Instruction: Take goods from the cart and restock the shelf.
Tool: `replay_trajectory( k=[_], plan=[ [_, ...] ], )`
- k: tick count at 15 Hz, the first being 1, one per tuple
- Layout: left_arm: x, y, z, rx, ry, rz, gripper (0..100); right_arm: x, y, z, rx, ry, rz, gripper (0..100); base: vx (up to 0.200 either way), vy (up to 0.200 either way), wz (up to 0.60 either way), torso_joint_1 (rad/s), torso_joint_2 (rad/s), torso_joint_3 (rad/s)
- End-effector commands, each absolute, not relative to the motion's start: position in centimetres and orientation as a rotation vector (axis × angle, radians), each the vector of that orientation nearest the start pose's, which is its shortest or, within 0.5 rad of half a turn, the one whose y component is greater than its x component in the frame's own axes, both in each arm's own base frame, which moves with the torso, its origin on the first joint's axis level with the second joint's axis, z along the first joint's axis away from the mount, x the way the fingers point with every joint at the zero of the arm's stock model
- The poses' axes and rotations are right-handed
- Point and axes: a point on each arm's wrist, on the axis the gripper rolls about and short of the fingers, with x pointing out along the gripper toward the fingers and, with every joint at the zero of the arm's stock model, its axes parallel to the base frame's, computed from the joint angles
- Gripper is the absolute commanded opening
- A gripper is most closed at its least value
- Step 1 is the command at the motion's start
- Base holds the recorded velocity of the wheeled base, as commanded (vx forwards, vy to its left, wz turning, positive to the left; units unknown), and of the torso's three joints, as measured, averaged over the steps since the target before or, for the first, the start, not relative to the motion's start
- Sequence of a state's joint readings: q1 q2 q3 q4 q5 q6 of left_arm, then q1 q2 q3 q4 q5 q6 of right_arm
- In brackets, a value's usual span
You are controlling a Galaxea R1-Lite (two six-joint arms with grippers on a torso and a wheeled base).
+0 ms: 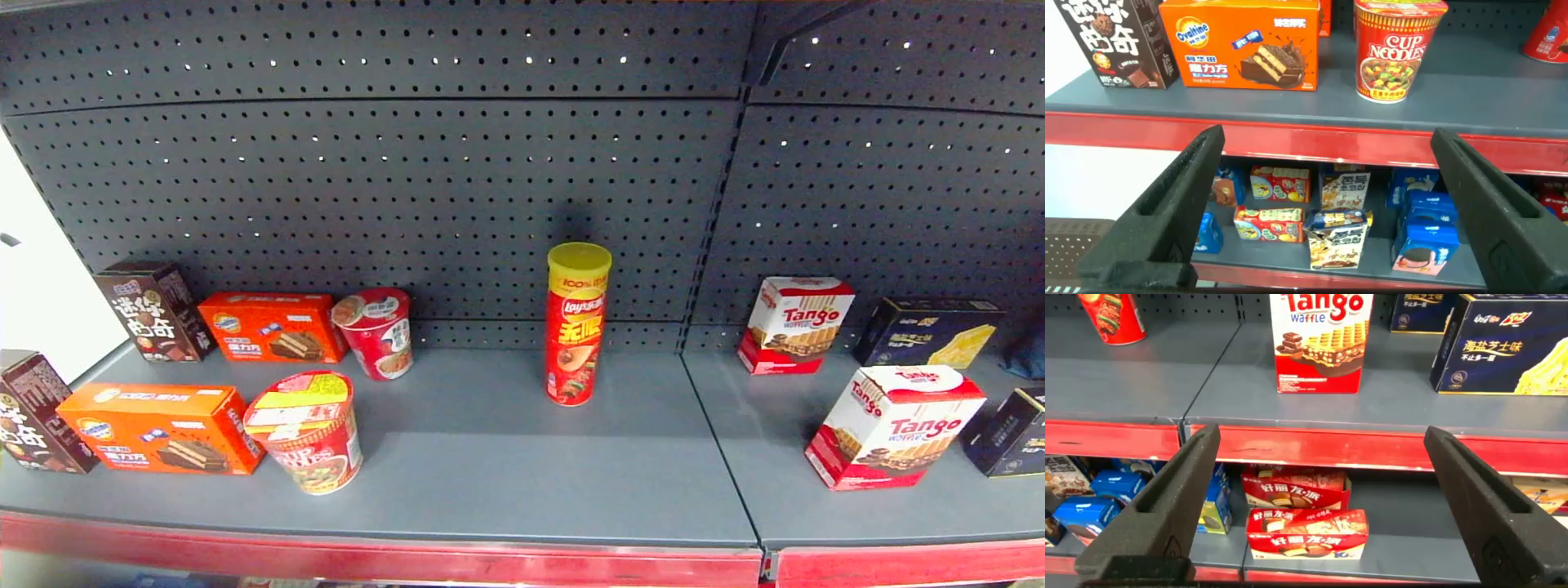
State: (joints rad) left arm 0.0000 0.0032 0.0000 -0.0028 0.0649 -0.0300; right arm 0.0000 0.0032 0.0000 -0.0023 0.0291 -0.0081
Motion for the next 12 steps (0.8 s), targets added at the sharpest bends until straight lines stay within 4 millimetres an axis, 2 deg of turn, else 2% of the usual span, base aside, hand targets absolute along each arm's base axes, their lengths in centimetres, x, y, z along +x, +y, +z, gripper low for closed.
replay_trajectory(
  k=[1, 12],
  plan=[
    [-2.25, 0.15, 7.59, -0.032, 0.0, 0.068, 100, -2.25, 0.06, 7.59, -0.009, 0.001, 0.028, 100, 0.0, 0.0, 0.6, 0.002, 0.0, 0.007],
    [-2.25, 0.16, 7.59, -0.034, 0.0, 0.072, 100, -2.25, 0.06, 7.59, -0.011, 0.001, 0.025, 100, 0.0, 0.0, 0.6, 0.001, 0.0, 0.0]
  ],
)
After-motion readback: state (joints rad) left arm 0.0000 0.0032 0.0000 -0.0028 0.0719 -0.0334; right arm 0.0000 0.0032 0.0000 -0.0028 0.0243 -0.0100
